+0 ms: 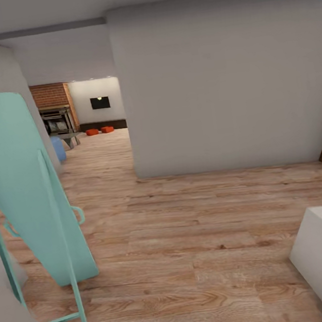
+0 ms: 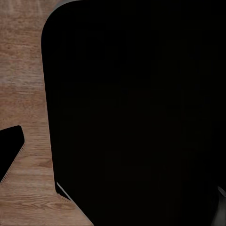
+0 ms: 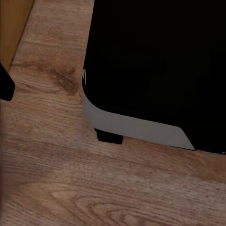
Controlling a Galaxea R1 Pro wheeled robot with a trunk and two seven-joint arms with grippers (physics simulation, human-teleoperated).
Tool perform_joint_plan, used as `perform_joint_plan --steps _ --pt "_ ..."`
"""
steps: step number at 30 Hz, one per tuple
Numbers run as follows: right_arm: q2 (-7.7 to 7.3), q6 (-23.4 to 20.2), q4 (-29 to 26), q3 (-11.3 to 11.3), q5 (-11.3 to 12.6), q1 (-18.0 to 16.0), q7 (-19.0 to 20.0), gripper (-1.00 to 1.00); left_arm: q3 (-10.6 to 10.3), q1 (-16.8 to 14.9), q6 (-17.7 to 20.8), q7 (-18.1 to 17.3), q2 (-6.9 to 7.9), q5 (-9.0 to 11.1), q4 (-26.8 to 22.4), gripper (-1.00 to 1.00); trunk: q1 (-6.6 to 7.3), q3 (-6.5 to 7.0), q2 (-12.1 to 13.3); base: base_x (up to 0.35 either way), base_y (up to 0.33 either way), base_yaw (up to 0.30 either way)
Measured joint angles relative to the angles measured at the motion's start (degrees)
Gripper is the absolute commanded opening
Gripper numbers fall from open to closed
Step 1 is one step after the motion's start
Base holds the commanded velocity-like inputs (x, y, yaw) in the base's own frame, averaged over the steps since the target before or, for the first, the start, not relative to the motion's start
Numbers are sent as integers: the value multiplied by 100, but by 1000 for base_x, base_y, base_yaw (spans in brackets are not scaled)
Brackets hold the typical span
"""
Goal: Move the two storage containers from the living room to the garage. In the garage, place one container on the floor and stack the other container on top of it (either order is fine).
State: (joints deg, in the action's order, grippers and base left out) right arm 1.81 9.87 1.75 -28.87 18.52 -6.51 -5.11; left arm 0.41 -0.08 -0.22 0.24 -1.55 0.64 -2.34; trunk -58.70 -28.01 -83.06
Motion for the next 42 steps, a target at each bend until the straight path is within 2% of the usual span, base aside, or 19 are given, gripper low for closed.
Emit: perform_joint_plan --steps 42 --pt "1 0 0 0 0 2 0 100 0 0 0 0 4 0 0 100 0 0 0 323 0 0"
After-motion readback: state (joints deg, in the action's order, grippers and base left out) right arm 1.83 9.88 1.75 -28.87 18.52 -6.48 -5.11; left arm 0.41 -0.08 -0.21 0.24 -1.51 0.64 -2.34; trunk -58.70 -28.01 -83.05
